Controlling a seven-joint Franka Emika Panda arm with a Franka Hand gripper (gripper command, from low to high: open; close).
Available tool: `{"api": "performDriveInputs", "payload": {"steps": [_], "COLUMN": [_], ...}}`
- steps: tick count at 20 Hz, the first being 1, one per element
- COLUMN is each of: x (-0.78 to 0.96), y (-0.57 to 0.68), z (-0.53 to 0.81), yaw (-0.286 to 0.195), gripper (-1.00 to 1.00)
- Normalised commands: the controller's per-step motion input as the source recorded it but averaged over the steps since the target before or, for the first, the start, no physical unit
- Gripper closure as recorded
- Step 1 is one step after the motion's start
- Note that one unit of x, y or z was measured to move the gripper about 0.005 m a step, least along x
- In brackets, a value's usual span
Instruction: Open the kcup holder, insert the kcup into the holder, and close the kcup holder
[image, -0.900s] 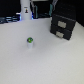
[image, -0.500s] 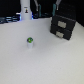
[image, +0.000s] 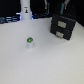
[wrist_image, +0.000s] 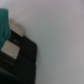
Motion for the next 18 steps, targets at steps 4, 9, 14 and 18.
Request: {"api": "performDriveInputs", "payload": {"steps": [4,9,14,18], "x": [-0.23,-0.24,-0.20,-0.15], "y": [0.70,0.62,0.52,0.48], "z": [-0.09,-0.18,-0.24,-0.28], "yaw": [-0.191,-0.196,-0.198,-0.189], "gripper": [-1.00,-1.00,-1.00,-1.00]}}
